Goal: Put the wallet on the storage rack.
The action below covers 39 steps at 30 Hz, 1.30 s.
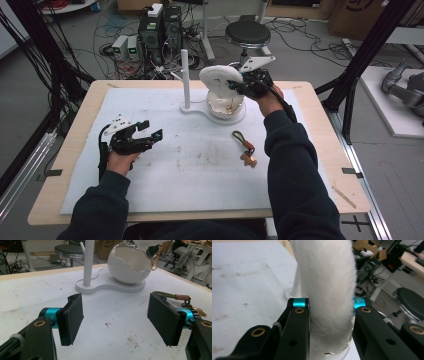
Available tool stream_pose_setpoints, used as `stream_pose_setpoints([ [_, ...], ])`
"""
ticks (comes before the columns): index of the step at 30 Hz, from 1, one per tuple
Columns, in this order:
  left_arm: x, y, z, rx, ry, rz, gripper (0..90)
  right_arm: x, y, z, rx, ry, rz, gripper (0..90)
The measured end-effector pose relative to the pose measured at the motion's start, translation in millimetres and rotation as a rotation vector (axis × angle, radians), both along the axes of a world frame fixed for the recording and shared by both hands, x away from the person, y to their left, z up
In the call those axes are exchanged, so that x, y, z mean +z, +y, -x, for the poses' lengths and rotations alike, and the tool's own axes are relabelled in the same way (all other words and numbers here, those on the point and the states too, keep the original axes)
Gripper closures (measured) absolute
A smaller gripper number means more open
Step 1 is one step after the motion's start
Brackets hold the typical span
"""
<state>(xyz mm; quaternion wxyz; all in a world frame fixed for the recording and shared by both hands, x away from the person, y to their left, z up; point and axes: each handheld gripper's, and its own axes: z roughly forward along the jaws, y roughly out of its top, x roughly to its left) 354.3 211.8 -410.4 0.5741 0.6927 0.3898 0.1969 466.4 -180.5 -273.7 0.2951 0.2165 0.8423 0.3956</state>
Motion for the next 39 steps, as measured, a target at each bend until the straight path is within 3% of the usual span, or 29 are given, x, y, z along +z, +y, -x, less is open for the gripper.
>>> stream_pose_setpoints([
  [3,-0.1,0.1,-0.2,-0.001,0.0,0.003,28.8,0.5,0.7,-3.8,-0.013,-0.006,0.013,76.3],
  [5,-0.2,0.5,-0.4,-0.001,0.0,0.005,28.8,-0.8,1.2,-8.8,-0.025,-0.037,0.058,76.3],
  [8,-0.4,0.5,-0.5,0.002,0.001,0.009,28.8,-8.7,1.2,-13.0,-0.033,-0.032,0.147,76.3],
  [9,-0.4,0.5,-0.5,0.002,0.001,0.009,28.8,-8.7,1.2,-13.0,-0.033,-0.032,0.147,76.3],
  [10,-0.6,0.5,-0.9,0.001,0.002,0.014,28.8,-15.0,1.9,-15.2,-0.04,-0.018,0.216,76.2],
  [15,-1.2,-0.2,-1.5,-0.001,0.006,0.019,28.8,-23.2,6.9,-17.8,-0.037,-0.013,0.29,76.1],
  [16,-1.1,-0.2,-1.5,-0.002,0.006,0.02,28.8,-28.6,11.5,-19.4,-0.038,-0.019,0.35,76.1],
  [17,-1.1,0.0,-1.5,-0.002,0.006,0.019,28.8,-28.6,11.5,-19.4,-0.038,-0.019,0.35,76.1],
  [18,-1.0,0.1,-1.5,0.0,0.005,0.019,28.8,-34.2,15.6,-21.5,-0.041,-0.012,0.394,76.1],
  [20,-1.2,-0.1,-1.6,-0.002,0.007,0.022,28.8,-38.3,19.4,-23.2,-0.036,-0.014,0.427,76.2],
  [24,-1.4,-0.5,-1.8,-0.004,0.008,0.023,28.8,-43.5,27.5,-25.8,-0.045,-0.019,0.464,76.3],
  [25,-1.4,-0.7,-1.9,-0.007,0.008,0.023,28.8,-48.2,32.8,-27.3,-0.045,-0.024,0.5,76.6],
  [31,-1.4,-0.8,-1.9,-0.006,0.009,0.027,28.8,-53.3,38.9,-30.2,-0.066,-0.023,0.531,77.0],
  [36,-1.8,-1.4,-2.2,-0.008,0.009,0.027,28.8,-63.7,46.5,-35.4,-0.053,0.012,0.552,77.1],
  [38,-1.8,-1.4,-2.1,-0.007,0.008,0.027,28.8,-67.2,48.1,-37.3,-0.054,0.02,0.553,77.1],
  [39,-1.5,-1.0,-2.1,-0.011,0.01,0.026,28.8,-70.4,47.5,-39.7,-0.058,0.031,0.52,77.0],
])
